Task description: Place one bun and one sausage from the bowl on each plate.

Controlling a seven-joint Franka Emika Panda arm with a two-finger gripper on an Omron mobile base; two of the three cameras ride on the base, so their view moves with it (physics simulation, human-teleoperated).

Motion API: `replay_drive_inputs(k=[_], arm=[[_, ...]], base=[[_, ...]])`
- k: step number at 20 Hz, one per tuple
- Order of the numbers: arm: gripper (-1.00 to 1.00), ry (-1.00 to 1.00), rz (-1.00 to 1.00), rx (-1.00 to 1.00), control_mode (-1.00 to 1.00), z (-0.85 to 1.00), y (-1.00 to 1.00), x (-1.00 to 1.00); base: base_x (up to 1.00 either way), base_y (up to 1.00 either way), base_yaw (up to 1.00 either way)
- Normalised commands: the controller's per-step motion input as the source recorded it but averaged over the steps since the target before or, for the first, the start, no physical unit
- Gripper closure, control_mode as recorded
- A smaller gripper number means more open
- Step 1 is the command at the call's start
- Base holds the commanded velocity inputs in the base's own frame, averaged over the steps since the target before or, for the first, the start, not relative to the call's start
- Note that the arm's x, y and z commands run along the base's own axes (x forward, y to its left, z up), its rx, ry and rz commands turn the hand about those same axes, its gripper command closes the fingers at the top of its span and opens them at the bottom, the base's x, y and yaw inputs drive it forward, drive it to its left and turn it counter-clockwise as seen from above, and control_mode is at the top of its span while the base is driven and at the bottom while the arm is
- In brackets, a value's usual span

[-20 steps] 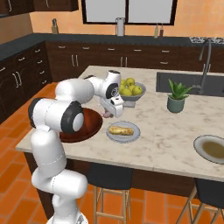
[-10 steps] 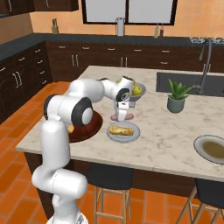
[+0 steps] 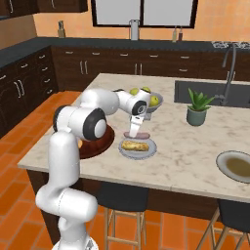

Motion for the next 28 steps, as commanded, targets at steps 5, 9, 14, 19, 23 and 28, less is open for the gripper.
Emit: replay_drive_inputs(k=[5,9,14,19,23,28], arm=[[-1.0,0.0,-0.01,0.0,-1.0,-0.01,0.0,0.0],[-1.0,0.0,-0.03,0.0,-1.0,0.02,0.0,0.0],[-1.0,0.02,-0.04,0.0,-1.0,-0.01,0.0,-0.01],[-1.0,-0.13,0.03,-0.05,-1.0,0.8,0.44,-0.54],[-1.0,-0.09,0.33,-0.25,-1.0,0.83,1.0,-0.54],[-1.0,0.0,0.63,-0.14,-1.0,0.31,0.96,-0.3]], base=[[0.0,0.0,0.0],[0.0,0.0,0.0],[0.0,0.0,0.0],[0.0,0.0,0.0],[0.0,0.0,0.0],[0.0,0.0,0.0]])
